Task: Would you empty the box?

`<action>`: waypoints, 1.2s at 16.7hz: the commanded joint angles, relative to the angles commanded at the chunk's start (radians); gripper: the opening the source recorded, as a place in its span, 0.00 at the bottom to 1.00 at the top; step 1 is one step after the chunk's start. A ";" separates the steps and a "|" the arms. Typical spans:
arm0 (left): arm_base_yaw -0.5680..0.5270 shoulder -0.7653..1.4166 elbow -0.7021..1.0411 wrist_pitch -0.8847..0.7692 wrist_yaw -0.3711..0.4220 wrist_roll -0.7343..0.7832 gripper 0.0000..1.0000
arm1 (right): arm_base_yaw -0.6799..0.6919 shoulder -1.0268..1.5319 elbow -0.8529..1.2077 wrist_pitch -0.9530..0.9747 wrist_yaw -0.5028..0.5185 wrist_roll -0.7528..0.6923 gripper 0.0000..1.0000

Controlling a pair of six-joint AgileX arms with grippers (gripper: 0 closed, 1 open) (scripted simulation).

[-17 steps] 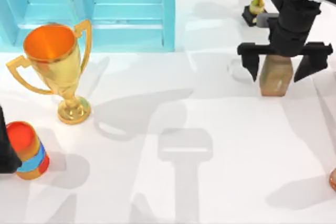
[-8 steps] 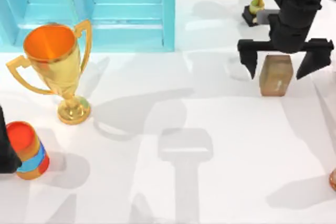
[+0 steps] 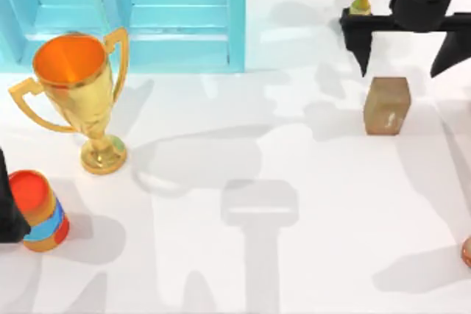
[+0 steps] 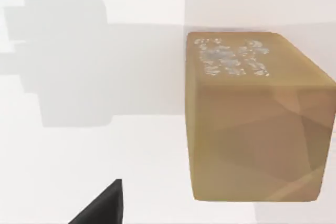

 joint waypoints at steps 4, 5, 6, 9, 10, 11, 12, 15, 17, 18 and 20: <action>0.000 0.000 0.000 0.000 0.000 0.000 1.00 | 0.000 0.000 -0.004 0.003 0.000 -0.002 1.00; 0.000 0.000 0.000 0.000 0.000 0.000 1.00 | -0.011 -0.011 -0.015 0.004 -0.001 -0.012 1.00; 0.000 0.000 0.000 0.000 0.000 0.000 1.00 | -0.032 -0.029 -0.035 0.006 -0.001 -0.033 1.00; 0.000 0.000 0.000 0.000 0.000 0.000 1.00 | -0.158 -0.105 -0.122 0.018 -0.003 -0.158 1.00; 0.000 0.000 0.000 0.000 0.000 0.000 1.00 | -0.220 -0.130 -0.153 0.022 -0.004 -0.220 1.00; 0.000 0.000 0.000 0.000 0.000 0.000 1.00 | -0.293 -0.153 -0.183 0.026 -0.005 -0.291 1.00; 0.000 0.000 0.000 0.000 0.000 0.000 1.00 | -0.370 -0.177 -0.213 0.029 -0.006 -0.366 1.00; 0.000 0.000 0.000 0.000 0.000 0.000 1.00 | -0.573 -0.258 -0.316 0.040 -0.008 -0.566 1.00; 0.000 0.000 0.000 0.000 0.000 0.000 1.00 | -0.657 -0.319 -0.383 0.050 -0.010 -0.650 1.00; 0.000 0.000 0.000 0.000 0.000 0.000 1.00 | -0.684 -0.344 -0.407 0.056 -0.010 -0.676 1.00; 0.000 0.000 0.000 0.000 0.000 0.000 1.00 | -0.705 -0.363 -0.426 0.061 -0.011 -0.697 1.00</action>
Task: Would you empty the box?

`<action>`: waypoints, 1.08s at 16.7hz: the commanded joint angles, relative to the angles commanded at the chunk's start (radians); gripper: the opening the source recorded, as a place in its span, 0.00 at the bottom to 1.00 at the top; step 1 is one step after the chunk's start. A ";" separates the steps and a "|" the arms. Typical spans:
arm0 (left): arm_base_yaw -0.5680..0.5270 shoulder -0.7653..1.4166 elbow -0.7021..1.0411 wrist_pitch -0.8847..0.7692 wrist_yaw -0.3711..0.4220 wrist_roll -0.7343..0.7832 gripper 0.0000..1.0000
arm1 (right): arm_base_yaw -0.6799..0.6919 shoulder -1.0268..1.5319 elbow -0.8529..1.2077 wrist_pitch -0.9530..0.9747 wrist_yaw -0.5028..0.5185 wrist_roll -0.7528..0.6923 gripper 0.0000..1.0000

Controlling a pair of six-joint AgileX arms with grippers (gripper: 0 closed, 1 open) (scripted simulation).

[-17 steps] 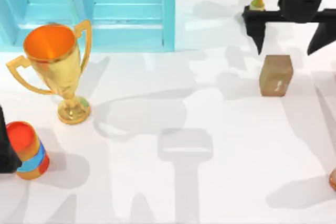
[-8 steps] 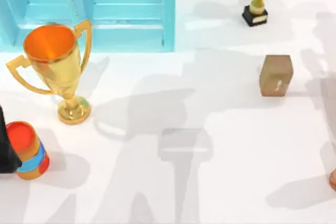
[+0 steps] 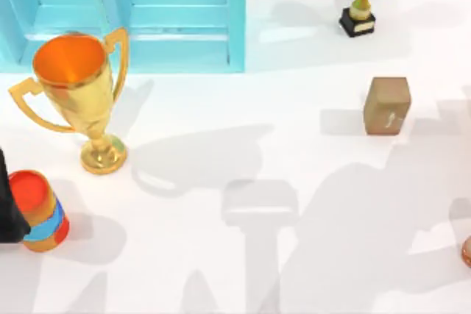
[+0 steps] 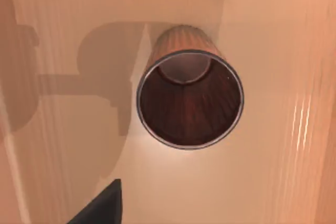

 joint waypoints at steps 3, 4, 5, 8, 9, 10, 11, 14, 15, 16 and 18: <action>0.000 0.000 0.000 0.000 0.000 0.000 1.00 | 0.003 0.004 0.003 -0.002 0.001 0.001 1.00; 0.000 0.000 0.000 0.000 0.000 0.000 1.00 | 0.003 0.004 0.002 -0.001 0.001 0.001 1.00; 0.000 0.000 0.000 0.000 0.000 0.000 1.00 | 0.003 0.006 -0.002 0.005 0.001 0.002 1.00; 0.000 0.000 0.000 0.000 0.000 0.000 1.00 | 0.003 0.015 -0.039 0.053 0.000 0.003 1.00; 0.000 0.000 0.000 0.000 0.000 0.000 1.00 | 0.003 0.019 -0.059 0.078 0.000 0.003 1.00; 0.000 0.000 0.000 0.000 0.000 0.000 1.00 | 0.004 0.023 -0.083 0.106 0.000 0.004 1.00; 0.000 0.000 0.000 0.000 0.000 0.000 1.00 | 0.004 0.026 -0.111 0.137 0.001 0.004 1.00; 0.000 0.000 0.000 0.000 0.000 0.000 1.00 | 0.005 0.033 -0.207 0.240 0.002 0.005 1.00; 0.000 0.000 0.000 0.000 0.000 0.000 1.00 | 0.004 0.035 -0.239 0.274 0.002 0.005 1.00; 0.000 0.000 0.000 0.000 0.000 0.000 1.00 | 0.004 0.037 -0.269 0.306 0.001 0.005 1.00; 0.000 0.000 0.000 0.000 0.000 0.000 1.00 | 0.004 0.041 -0.317 0.357 0.001 0.005 1.00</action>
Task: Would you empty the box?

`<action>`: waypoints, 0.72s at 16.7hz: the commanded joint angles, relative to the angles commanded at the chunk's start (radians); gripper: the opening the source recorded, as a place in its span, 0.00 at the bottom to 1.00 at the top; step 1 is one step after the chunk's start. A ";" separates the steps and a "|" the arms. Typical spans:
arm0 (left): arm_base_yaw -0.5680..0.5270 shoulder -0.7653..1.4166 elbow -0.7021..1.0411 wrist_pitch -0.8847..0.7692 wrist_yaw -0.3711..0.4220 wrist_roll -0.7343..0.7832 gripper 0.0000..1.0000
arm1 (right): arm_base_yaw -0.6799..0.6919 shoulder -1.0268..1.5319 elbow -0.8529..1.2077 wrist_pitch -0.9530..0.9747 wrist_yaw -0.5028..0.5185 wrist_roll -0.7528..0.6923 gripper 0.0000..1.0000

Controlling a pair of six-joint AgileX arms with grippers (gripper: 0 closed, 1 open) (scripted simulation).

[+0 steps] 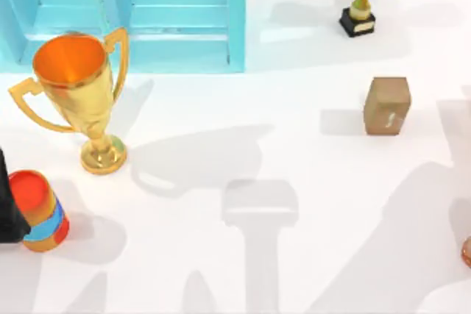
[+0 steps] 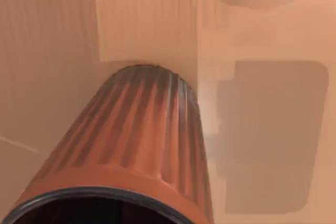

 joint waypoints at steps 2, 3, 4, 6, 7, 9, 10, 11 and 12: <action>0.000 0.000 0.000 0.000 0.000 0.000 1.00 | 0.000 0.002 -0.018 0.022 0.000 0.000 1.00; 0.000 0.000 0.000 0.000 0.000 0.000 1.00 | 0.000 0.002 -0.018 0.022 0.000 0.000 1.00; 0.000 0.000 0.000 0.000 0.000 0.000 1.00 | 0.000 0.002 -0.018 0.022 0.000 0.000 1.00; 0.000 0.000 0.000 0.000 0.000 0.000 1.00 | 0.000 0.002 -0.018 0.022 0.000 0.000 0.92; 0.000 0.000 0.000 0.000 0.000 0.000 1.00 | 0.000 0.002 -0.018 0.022 0.000 0.000 0.85; 0.000 0.000 0.000 0.000 0.000 0.000 1.00 | 0.000 0.002 -0.018 0.022 0.000 0.000 0.70; 0.000 0.000 0.000 0.000 0.000 0.000 1.00 | 0.000 0.002 -0.018 0.022 0.000 0.000 0.62; 0.000 0.000 0.000 0.000 0.000 0.000 1.00 | 0.000 0.002 -0.018 0.022 0.000 0.000 0.55; 0.000 0.000 0.000 0.000 0.000 0.000 1.00 | 0.000 0.002 -0.018 0.022 0.000 0.000 0.47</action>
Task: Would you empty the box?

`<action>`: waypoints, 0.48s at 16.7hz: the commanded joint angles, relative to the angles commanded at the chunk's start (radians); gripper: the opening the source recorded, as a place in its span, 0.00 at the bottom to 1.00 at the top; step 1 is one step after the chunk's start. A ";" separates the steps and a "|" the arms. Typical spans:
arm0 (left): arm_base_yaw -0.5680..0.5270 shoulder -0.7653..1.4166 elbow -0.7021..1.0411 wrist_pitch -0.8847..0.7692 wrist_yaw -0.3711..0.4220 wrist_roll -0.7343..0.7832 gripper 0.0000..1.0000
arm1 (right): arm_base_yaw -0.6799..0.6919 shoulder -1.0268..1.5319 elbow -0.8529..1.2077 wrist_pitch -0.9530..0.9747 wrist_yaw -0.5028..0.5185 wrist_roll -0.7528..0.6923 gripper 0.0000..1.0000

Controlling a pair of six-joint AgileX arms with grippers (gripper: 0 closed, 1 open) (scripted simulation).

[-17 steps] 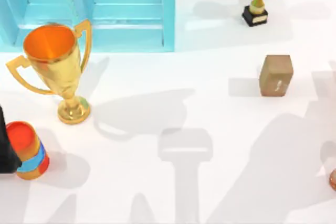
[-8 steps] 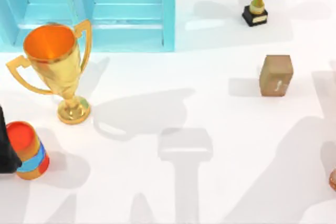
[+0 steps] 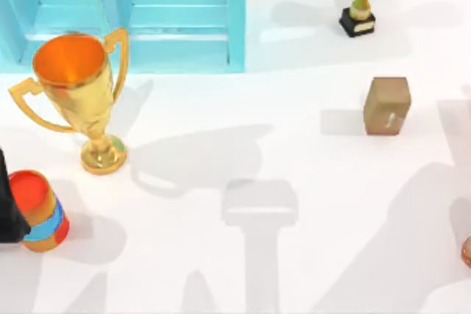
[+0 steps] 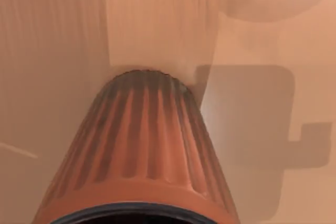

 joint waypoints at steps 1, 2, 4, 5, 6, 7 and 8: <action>0.000 0.000 0.000 0.000 0.000 0.000 1.00 | 0.000 0.000 0.000 0.000 0.000 0.000 0.40; 0.000 0.000 0.000 0.000 0.000 0.000 1.00 | 0.000 0.000 0.000 0.000 0.000 0.000 0.32; 0.000 0.000 0.000 0.000 0.000 0.000 1.00 | 0.000 0.000 0.000 0.000 0.000 0.000 0.17; 0.000 0.000 0.000 0.000 0.000 0.000 1.00 | 0.000 0.000 0.000 0.000 0.000 0.000 0.10; 0.000 0.000 0.000 0.000 0.000 0.000 1.00 | 0.000 0.000 0.000 0.000 0.000 0.000 0.02; 0.000 0.000 0.000 0.000 0.000 0.000 1.00 | 0.000 0.000 0.000 0.000 0.000 0.000 0.00; 0.000 0.000 0.000 0.000 0.000 0.000 1.00 | 0.000 0.000 0.000 0.000 0.000 0.000 0.00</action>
